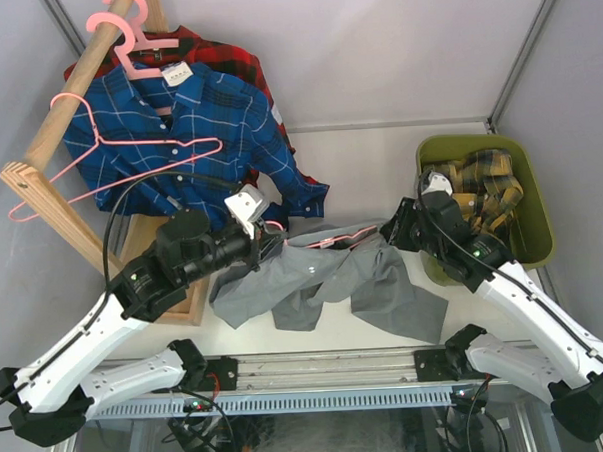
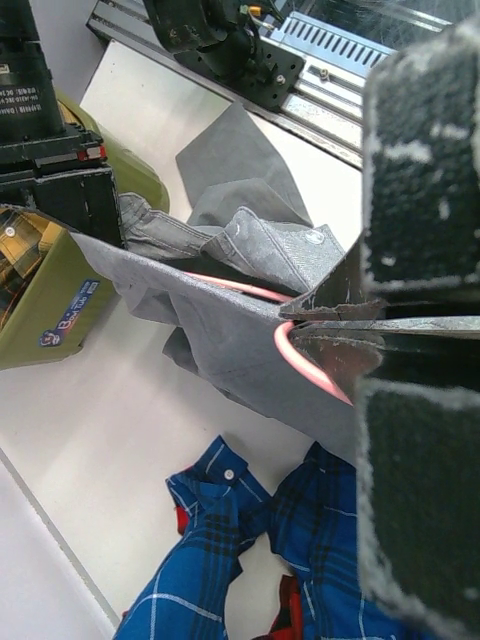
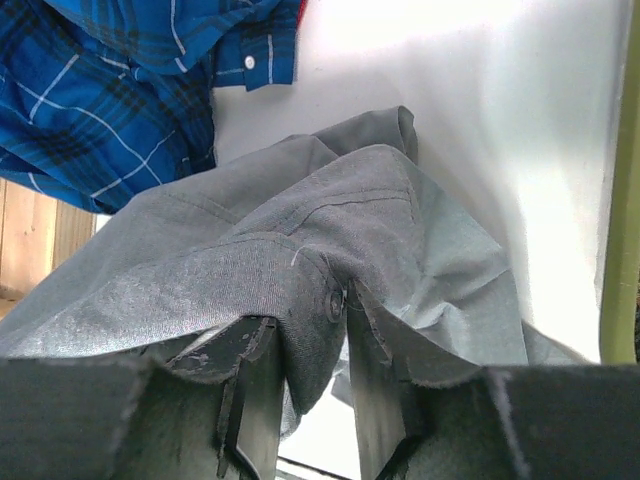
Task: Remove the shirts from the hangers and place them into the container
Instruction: Remove the shirt from the hanger.
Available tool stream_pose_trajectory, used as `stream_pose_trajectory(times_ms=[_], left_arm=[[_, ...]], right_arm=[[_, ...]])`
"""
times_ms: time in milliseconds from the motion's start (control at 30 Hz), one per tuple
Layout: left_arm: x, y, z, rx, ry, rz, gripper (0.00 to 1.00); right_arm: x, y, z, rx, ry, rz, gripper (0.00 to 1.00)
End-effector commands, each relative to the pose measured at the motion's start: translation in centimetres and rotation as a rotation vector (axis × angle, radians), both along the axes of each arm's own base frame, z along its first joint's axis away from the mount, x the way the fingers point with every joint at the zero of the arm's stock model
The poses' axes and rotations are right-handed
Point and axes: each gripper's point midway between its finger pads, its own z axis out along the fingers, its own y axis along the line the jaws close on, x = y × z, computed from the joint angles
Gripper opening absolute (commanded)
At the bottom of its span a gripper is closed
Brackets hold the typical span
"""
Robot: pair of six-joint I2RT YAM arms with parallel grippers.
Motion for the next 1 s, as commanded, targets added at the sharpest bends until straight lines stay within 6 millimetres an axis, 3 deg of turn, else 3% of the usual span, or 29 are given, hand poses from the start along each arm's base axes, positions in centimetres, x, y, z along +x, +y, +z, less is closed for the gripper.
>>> stream_pose_trajectory(times_ms=[0, 100, 200, 267, 367, 567, 633, 700, 800, 900, 967], left_arm=[[-2.3, 0.5, 3.8, -0.071, -0.068, -0.092, 0.00], [-2.2, 0.7, 4.0, -0.080, -0.069, -0.077, 0.00], [-1.8, 1.0, 3.7, -0.067, -0.063, -0.048, 0.00], [-1.6, 1.2, 3.6, -0.063, -0.062, -0.032, 0.00], [-1.4, 1.3, 3.5, -0.063, -0.063, -0.018, 0.00], [-1.5, 1.3, 3.5, -0.060, -0.066, -0.023, 0.00], [-1.6, 1.3, 3.6, -0.063, -0.066, -0.031, 0.00], [-1.7, 1.2, 3.7, -0.065, -0.066, -0.039, 0.00], [-1.8, 1.0, 3.9, -0.067, -0.065, -0.047, 0.00], [-1.9, 1.1, 4.0, -0.070, -0.066, -0.050, 0.00], [-2.0, 1.1, 4.2, -0.072, -0.066, -0.056, 0.00]], right_arm=[[1.6, -0.8, 1.4, -0.025, -0.039, -0.033, 0.29], [1.4, 0.3, 1.4, 0.006, -0.028, 0.039, 0.32], [0.4, 3.6, 3.6, 0.099, -0.096, 0.247, 0.40], [0.0, 4.5, 5.0, 0.143, -0.142, 0.305, 0.47], [-0.4, 4.7, 6.4, 0.137, -0.215, 0.359, 0.54], [-1.2, 3.6, 7.7, -0.087, -0.440, 0.530, 0.57], [-2.5, 4.8, 9.3, -0.053, -0.515, 0.625, 0.57], [-4.2, 6.3, 10.4, -0.123, -0.667, 0.828, 0.56], [-6.4, 8.5, 11.6, -0.077, -0.746, 0.953, 0.56], [-9.0, 10.9, 11.2, -0.001, -0.736, 1.112, 0.56], [-9.8, 12.3, 9.7, 0.014, -0.670, 1.179, 0.56]])
